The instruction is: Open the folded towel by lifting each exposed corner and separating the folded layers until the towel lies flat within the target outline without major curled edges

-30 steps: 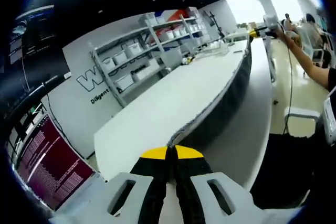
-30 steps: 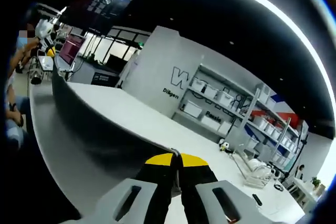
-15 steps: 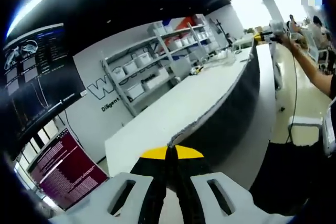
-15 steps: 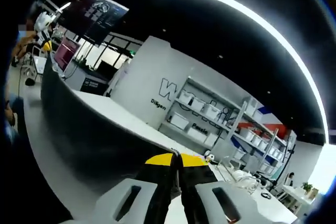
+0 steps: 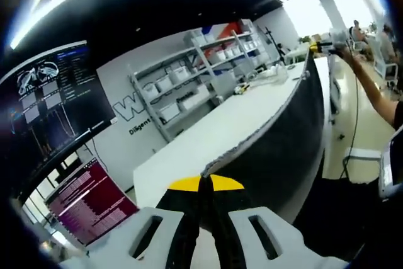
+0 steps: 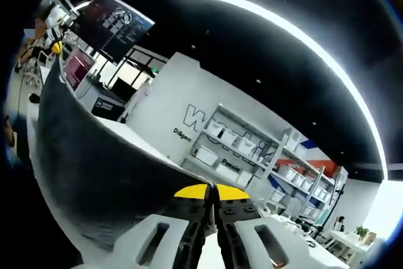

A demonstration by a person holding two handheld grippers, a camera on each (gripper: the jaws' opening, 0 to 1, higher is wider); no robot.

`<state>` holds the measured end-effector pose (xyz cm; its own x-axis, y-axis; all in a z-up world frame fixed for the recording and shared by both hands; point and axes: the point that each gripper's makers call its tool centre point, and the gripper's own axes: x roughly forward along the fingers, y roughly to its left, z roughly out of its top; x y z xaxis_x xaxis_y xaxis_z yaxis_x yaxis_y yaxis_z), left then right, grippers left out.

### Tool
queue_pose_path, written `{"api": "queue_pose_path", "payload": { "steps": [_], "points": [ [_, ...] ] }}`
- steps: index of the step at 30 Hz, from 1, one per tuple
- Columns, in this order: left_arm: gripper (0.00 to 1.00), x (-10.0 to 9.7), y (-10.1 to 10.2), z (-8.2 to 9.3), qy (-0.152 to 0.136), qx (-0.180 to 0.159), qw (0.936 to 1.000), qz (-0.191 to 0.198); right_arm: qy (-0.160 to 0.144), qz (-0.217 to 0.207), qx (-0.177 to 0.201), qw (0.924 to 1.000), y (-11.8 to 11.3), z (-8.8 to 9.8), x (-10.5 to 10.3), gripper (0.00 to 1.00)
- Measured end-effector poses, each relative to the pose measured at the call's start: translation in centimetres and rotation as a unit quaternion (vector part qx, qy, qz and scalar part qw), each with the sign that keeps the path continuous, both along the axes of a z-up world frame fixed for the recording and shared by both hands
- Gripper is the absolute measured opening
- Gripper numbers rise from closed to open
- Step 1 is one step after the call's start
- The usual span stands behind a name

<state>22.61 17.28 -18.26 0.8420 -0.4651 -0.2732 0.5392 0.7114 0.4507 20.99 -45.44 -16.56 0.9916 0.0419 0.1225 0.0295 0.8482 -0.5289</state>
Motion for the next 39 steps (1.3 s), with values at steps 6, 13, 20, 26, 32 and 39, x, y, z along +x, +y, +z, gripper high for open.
{"api": "queue_pose_path", "payload": {
  "steps": [6,13,20,26,32,39],
  "points": [
    [0.02,1.3,0.3,0.2,0.009,0.005,0.9999,0.008,0.008,-0.002,-0.004,1.0000,0.3,0.0,1.3,0.00],
    [0.02,4.5,0.6,-2.0,0.040,0.000,0.9992,0.011,0.037,0.002,0.008,0.9993,0.3,-1.8,4.7,0.00],
    [0.02,6.2,0.5,-4.3,0.057,0.004,0.9984,0.005,0.055,0.009,0.023,0.9982,-0.2,-2.9,7.1,0.00],
    [0.02,8.4,0.9,-4.4,0.065,0.011,0.9978,0.009,0.070,0.004,0.023,0.9973,0.8,-4.8,8.3,0.00],
    [0.02,11.2,1.4,-4.1,0.065,0.020,0.9974,0.022,0.079,-0.001,0.030,0.9964,0.5,-6.1,10.3,0.00],
    [0.02,13.0,0.5,-6.2,0.066,0.019,0.9971,0.032,0.094,-0.009,0.033,0.9950,0.1,-6.9,12.6,0.00]
  ]
}}
